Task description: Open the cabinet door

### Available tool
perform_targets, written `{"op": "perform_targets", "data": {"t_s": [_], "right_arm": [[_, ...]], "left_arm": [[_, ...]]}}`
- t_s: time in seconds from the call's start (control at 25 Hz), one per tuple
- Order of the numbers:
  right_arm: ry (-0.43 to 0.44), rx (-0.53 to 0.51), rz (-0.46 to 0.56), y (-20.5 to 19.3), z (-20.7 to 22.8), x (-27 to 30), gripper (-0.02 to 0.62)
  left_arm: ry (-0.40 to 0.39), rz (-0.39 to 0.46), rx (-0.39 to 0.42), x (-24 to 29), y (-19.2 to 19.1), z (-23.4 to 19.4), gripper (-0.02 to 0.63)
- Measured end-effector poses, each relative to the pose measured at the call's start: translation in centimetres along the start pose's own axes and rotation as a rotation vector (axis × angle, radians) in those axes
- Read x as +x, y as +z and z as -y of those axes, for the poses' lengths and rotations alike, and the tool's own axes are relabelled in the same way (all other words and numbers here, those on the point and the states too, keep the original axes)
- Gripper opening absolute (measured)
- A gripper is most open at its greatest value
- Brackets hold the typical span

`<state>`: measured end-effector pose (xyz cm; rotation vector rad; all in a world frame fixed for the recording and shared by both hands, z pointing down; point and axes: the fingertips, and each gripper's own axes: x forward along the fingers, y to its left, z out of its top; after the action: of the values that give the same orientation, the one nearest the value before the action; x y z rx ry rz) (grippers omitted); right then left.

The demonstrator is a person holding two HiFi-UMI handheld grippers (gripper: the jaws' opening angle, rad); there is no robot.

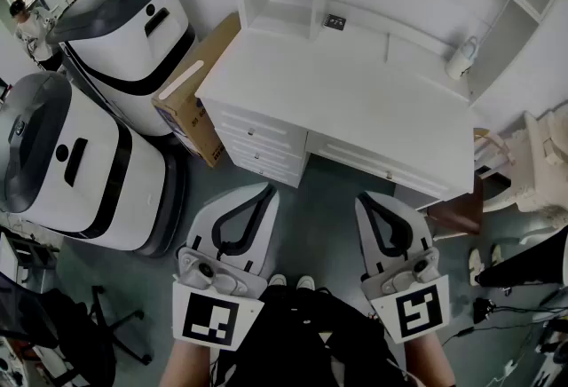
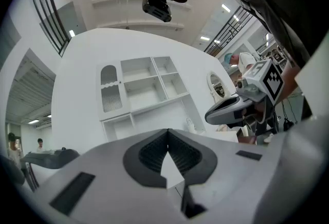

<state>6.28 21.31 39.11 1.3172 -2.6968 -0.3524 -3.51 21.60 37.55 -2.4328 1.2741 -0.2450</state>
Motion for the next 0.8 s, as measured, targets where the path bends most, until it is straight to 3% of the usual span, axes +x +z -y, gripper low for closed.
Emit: {"op": "perform_targets", "data": {"t_s": [0.8], "right_arm": [[-0.016, 0.012, 0.022, 0.9, -0.8, 1.1, 0.002]], "left_arm": [[-0.012, 0.020, 0.007, -0.3, -0.2, -1.1, -0.002]]}}
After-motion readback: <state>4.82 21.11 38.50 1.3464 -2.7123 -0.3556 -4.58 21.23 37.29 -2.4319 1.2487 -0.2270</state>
